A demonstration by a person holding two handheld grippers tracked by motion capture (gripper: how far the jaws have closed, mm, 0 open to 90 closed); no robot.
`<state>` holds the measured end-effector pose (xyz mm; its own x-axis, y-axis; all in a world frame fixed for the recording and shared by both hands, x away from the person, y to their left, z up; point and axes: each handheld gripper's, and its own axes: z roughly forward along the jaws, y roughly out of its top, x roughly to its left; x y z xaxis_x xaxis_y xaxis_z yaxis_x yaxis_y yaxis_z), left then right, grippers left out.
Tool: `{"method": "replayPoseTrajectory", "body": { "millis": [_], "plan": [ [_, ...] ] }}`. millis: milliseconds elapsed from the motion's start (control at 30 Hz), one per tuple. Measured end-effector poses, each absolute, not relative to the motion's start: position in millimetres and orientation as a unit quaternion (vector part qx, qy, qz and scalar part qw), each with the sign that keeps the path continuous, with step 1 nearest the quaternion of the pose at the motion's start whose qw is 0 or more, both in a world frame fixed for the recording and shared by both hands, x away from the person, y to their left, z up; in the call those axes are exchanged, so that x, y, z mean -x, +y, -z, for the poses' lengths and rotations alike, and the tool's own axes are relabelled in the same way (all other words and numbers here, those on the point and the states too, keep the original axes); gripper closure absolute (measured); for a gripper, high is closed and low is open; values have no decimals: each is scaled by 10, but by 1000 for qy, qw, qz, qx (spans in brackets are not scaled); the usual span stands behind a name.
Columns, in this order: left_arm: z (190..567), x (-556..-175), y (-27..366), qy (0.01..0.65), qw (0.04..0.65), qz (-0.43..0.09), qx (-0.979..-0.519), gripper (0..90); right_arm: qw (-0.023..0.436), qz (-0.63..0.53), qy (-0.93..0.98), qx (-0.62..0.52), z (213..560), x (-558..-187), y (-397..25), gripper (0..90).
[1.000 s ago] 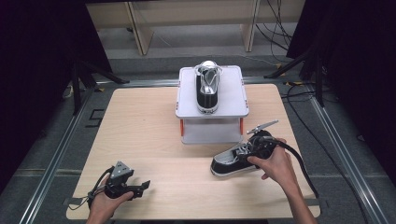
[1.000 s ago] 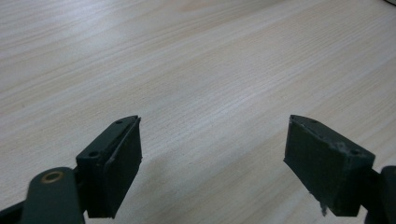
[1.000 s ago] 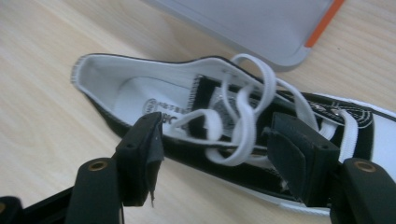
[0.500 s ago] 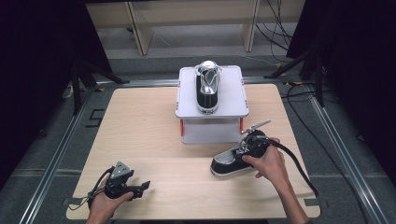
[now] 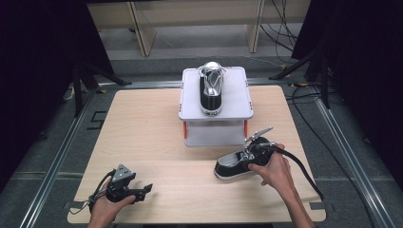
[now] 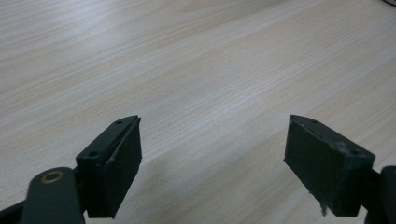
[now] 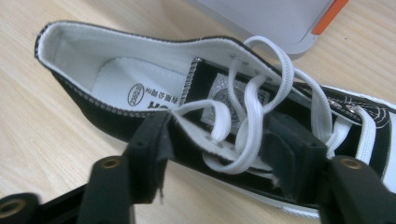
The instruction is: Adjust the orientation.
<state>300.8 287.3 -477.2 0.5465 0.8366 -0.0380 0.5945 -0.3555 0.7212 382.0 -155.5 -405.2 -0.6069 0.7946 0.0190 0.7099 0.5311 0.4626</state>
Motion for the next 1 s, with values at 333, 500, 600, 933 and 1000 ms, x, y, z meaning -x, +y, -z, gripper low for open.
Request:
{"method": "replayPoseTrajectory", "body": {
  "millis": [333,500,600,933,1000],
  "plan": [
    [4778,-2989,2871,449,361,-173,-799,185,92,-262,861,-426,3853,-3684,-1615,473],
    [4790,-2989,2865,453,357,-170,-799,185,63,-328,862,-382,3686,-3573,-1492,481],
    [4789,-2988,2866,451,357,-172,-800,185,22,-340,869,-359,3732,-3564,-1335,498],
    [4797,-2986,2861,453,356,-170,-799,184,6,-318,882,-348,3982,-3732,-1081,541],
    [4799,-2986,2860,453,358,-170,-799,184,-9,-322,881,-346,4031,-3784,-1047,585]
  ]
}}
